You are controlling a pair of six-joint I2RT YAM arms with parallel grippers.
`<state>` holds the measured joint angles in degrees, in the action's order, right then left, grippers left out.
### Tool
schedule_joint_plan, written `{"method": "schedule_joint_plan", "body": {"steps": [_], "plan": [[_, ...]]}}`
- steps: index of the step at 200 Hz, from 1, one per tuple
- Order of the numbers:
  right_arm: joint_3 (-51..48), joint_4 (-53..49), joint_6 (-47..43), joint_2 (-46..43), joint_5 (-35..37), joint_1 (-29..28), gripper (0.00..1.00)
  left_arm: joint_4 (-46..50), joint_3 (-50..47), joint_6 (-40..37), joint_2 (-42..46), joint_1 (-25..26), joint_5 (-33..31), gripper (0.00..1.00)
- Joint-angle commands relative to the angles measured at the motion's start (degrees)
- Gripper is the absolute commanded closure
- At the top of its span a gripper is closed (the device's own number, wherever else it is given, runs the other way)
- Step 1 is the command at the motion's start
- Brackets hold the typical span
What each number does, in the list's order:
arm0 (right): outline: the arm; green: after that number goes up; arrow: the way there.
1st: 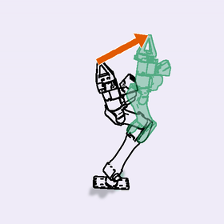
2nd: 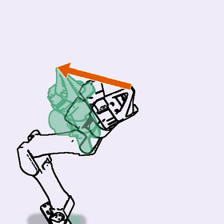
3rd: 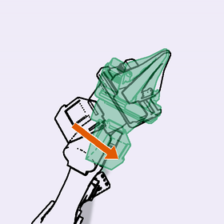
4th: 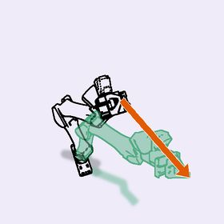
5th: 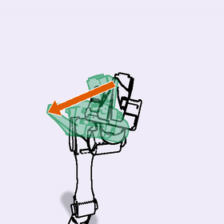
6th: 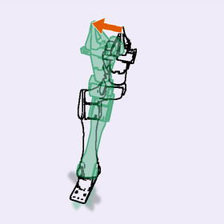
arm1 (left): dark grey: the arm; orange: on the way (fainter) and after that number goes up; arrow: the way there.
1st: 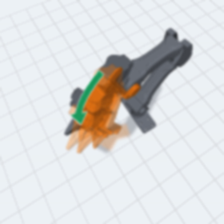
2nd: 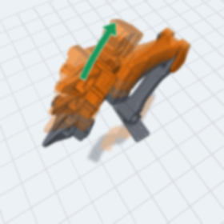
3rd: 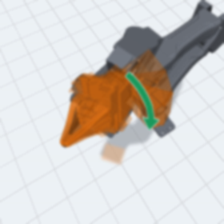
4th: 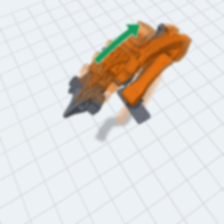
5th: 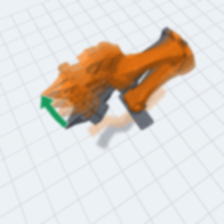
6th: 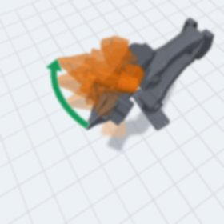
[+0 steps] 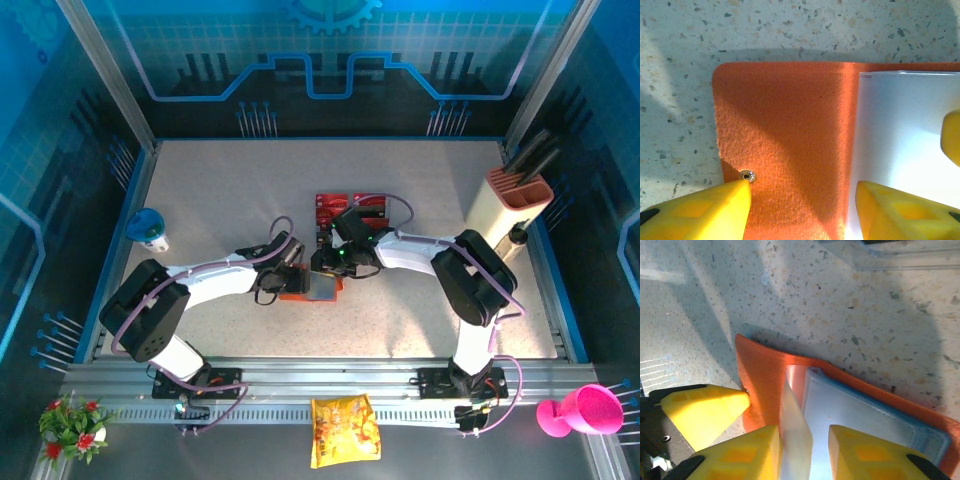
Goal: Put the credit cards into the card holder
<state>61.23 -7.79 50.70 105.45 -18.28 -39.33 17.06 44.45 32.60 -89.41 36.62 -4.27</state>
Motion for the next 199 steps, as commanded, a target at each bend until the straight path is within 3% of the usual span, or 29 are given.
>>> {"method": "schedule_joint_plan", "body": {"steps": [1,26,72,122,199], "plan": [[1.4,1.5,1.2,1.1,-2.1,0.0,0.67,0.4,-1.4,-0.6,0.7,0.4,1.4,0.40],[1.4,2.0,2.3,0.3,-2.6,-0.1,0.64,1.8,-0.8,-0.6,2.8,0.4,0.4,0.31],[2.1,2.1,4.6,-1.1,-3.2,-0.8,0.52,4.6,0.0,2.3,12.6,-0.6,-3.3,0.01],[4.9,2.2,6.5,-0.2,-3.3,-2.3,0.48,5.1,-2.3,7.0,22.0,-5.3,-3.3,0.01],[10.1,4.3,10.3,8.5,-2.9,-5.1,0.47,5.4,-2.4,7.4,23.6,-6.8,-3.2,0.01]]}}
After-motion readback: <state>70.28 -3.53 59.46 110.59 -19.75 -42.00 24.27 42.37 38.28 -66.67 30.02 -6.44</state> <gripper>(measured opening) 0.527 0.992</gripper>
